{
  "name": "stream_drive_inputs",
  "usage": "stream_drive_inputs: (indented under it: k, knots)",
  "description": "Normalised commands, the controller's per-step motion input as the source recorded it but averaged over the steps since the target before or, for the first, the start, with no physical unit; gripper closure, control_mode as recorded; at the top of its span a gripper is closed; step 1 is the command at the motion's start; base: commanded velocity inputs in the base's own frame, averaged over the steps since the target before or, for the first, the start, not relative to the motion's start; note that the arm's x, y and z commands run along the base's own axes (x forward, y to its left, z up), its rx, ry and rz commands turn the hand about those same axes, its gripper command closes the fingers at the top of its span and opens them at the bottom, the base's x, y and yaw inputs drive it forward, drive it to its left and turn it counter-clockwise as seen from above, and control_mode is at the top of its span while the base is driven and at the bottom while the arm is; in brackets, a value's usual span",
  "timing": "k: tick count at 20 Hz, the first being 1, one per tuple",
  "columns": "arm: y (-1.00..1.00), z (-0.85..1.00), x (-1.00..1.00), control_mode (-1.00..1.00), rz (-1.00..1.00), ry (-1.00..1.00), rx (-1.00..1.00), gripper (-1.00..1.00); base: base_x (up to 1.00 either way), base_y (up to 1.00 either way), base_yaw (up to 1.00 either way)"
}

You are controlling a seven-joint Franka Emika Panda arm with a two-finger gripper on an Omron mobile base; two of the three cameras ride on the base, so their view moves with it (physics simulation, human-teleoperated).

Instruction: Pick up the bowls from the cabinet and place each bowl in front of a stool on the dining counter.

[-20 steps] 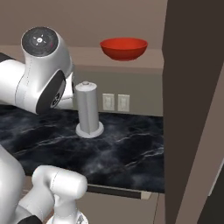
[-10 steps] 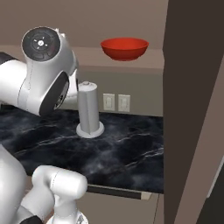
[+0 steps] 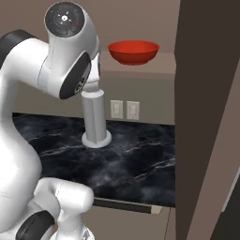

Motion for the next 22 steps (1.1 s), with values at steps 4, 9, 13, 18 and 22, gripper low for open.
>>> stream_drive_inputs:
  k: [4, 9, 13, 18, 22]
  knots:
    - [-0.03, -0.31, 0.71, -1.0, 0.0, 0.0, 0.0, -1.0, 0.0, 0.0, 0.0]
    - [0.0, -0.28, 0.72, -1.0, 0.0, 0.02, 0.0, -1.0, 0.0, 0.0, 0.0]
    - [0.0, -0.04, 0.73, -1.0, 0.0, 0.09, 0.0, -1.0, 0.0, 0.0, 0.0]
    - [-0.01, 0.0, 0.71, -1.0, 0.0, 0.17, 0.01, -1.0, 0.0, 0.0, 0.0]
    - [-0.17, 0.0, 0.67, -1.0, 0.0, 0.15, 0.04, -1.0, 0.0, 0.0, 0.0]
